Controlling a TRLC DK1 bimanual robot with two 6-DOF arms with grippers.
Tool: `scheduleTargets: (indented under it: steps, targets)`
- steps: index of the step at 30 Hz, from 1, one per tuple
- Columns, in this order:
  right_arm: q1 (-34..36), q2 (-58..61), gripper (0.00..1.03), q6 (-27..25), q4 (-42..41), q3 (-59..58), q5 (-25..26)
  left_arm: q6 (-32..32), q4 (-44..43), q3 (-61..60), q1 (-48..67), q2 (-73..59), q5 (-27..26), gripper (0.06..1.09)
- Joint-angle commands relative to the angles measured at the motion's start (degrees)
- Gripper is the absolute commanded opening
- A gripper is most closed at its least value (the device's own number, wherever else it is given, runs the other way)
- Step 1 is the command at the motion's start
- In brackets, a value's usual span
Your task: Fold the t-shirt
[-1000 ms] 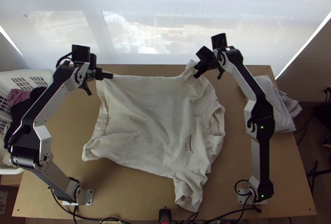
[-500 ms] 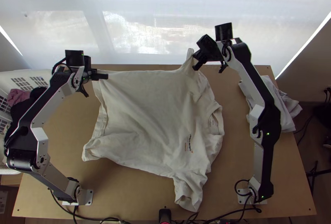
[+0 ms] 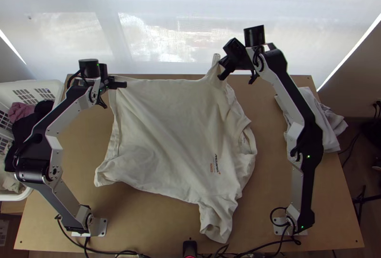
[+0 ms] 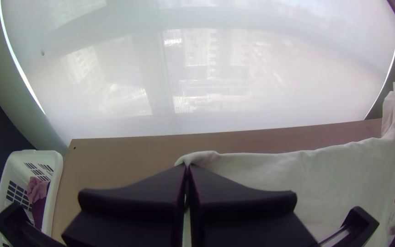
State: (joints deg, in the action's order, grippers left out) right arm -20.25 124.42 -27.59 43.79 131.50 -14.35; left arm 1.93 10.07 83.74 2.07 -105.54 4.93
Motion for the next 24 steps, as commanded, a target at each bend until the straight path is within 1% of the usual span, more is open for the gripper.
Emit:
scheduleTargets:
  steps: [1,7,15,20,24]
  targets:
    - [-1.4,2.2,0.03,0.3,-0.7,-0.5,1.3,-0.1,-5.8,0.9,0.0,-4.0,-0.8,0.09]
    - [-2.3,5.3,0.03,0.2,-4.6,1.6,3.2,1.0,-7.6,4.1,-1.5,-8.9,-2.2,0.09]
    - [-3.3,6.4,0.03,-0.4,-9.7,1.8,5.0,1.1,-8.8,4.8,-4.9,-10.9,-3.3,0.09]
    - [-3.1,6.9,0.03,-0.6,-11.4,1.5,6.2,2.2,-10.4,5.6,-5.9,-12.7,-3.8,0.09]
    - [-3.0,7.0,0.03,-0.7,-12.1,0.4,6.9,1.2,-10.5,7.6,-5.5,-14.1,-3.9,0.09]
